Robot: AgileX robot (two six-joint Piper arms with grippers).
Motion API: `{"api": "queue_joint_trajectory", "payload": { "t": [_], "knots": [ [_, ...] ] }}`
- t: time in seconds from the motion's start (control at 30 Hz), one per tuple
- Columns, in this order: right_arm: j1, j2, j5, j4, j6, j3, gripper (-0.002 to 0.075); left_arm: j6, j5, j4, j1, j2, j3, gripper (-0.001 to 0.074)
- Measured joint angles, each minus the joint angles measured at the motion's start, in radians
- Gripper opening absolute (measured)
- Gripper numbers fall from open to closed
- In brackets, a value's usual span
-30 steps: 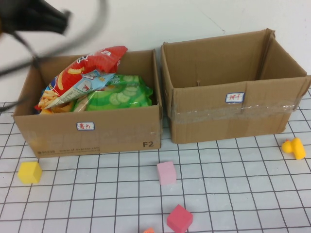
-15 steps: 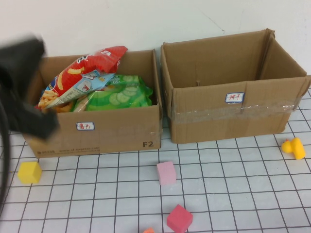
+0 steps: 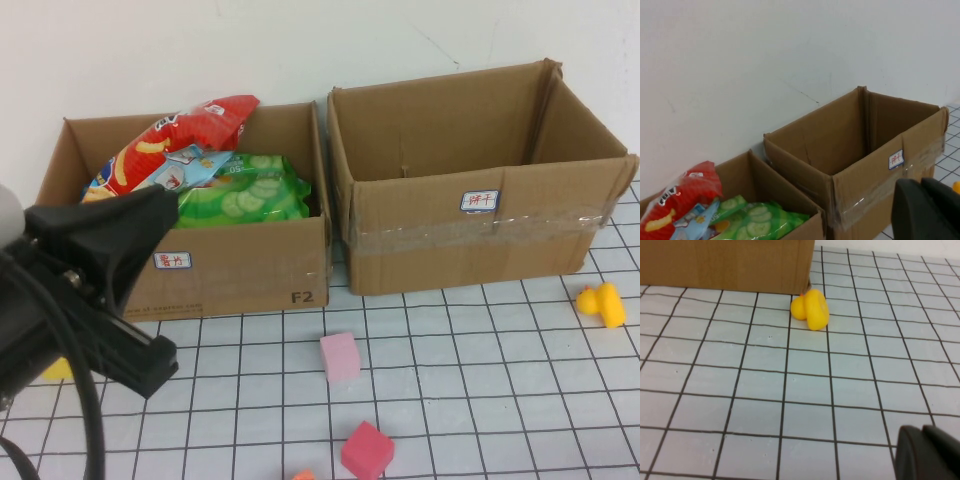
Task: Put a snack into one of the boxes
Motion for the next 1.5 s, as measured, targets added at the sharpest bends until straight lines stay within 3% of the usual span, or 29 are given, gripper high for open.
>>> {"api": "queue_joint_trajectory", "payload": {
  "t": [0.3, 0.43, 0.6, 0.97, 1.37, 1.5],
  "knots": [
    [0.000, 0.000, 0.000, 0.000, -0.002, 0.000, -0.0001, 0.000, -0.013, 0.009, 0.000, -0.001, 0.007, -0.0001],
    [0.000, 0.000, 0.000, 0.000, -0.002, 0.000, -0.0001, 0.092, -0.005, -0.160, 0.007, -0.052, 0.063, -0.0001],
    [0.000, 0.000, 0.000, 0.000, -0.002, 0.000, -0.0001, 0.341, 0.020, -0.532, 0.114, -0.197, 0.203, -0.0001],
    [0.000, 0.000, 0.000, 0.000, -0.002, 0.000, -0.0001, 0.428, -0.083, -0.710, 0.429, -0.529, 0.638, -0.0001],
    [0.000, 0.000, 0.000, 0.000, -0.002, 0.000, -0.0001, 0.804, 0.089, -1.029, 0.513, -0.678, 0.707, -0.0001],
    [0.000, 0.000, 0.000, 0.000, -0.002, 0.000, -0.0001, 0.854, 0.184, -1.094, 0.538, -0.702, 0.707, -0.0001]
  ]
}}
